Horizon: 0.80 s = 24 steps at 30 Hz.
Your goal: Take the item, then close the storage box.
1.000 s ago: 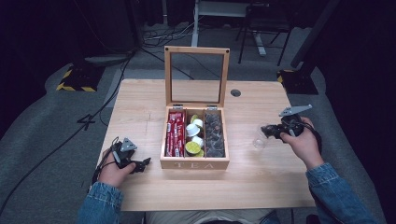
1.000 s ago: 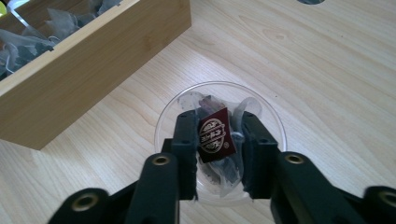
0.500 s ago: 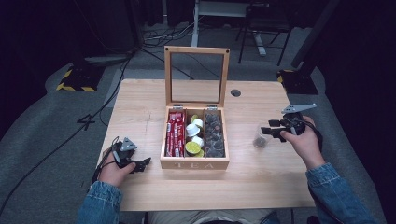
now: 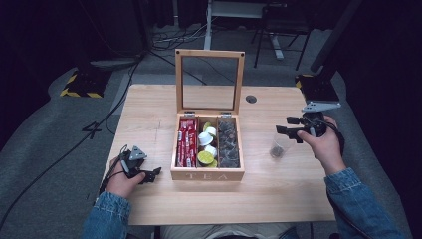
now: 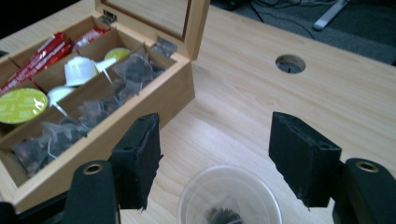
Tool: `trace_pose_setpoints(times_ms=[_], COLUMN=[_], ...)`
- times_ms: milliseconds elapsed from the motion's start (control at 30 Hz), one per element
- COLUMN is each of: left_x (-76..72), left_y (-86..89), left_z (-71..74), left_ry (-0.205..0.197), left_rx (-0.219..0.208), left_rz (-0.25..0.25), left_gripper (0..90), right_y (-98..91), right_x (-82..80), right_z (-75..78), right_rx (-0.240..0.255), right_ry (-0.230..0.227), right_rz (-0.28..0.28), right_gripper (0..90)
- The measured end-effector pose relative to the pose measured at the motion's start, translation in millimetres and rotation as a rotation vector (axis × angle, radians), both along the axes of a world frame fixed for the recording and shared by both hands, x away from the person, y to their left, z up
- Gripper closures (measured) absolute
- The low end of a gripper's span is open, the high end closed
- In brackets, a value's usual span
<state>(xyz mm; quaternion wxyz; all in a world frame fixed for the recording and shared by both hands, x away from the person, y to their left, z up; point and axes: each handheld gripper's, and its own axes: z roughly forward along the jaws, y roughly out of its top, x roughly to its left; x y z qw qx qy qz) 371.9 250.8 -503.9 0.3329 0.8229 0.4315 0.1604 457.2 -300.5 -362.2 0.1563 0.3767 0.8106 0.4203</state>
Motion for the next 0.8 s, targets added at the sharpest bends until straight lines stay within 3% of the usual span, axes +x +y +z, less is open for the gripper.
trace_pose_setpoints(times_ms=[267,800], left_x=[0.4,1.0], left_y=[-0.4,0.0], left_z=[-0.1,-0.3], left_ry=[0.000,0.001], left_rx=[-0.002,-0.003], left_rz=[0.000,-0.009], left_gripper=[13.8,14.0], right_y=[12.9,44.4], right_x=[11.1,61.5], right_z=[20.6,57.5], right_rx=[0.023,0.063], right_ry=[-0.041,-0.064], right_rz=[0.023,0.075], right_gripper=[34.5,38.8])
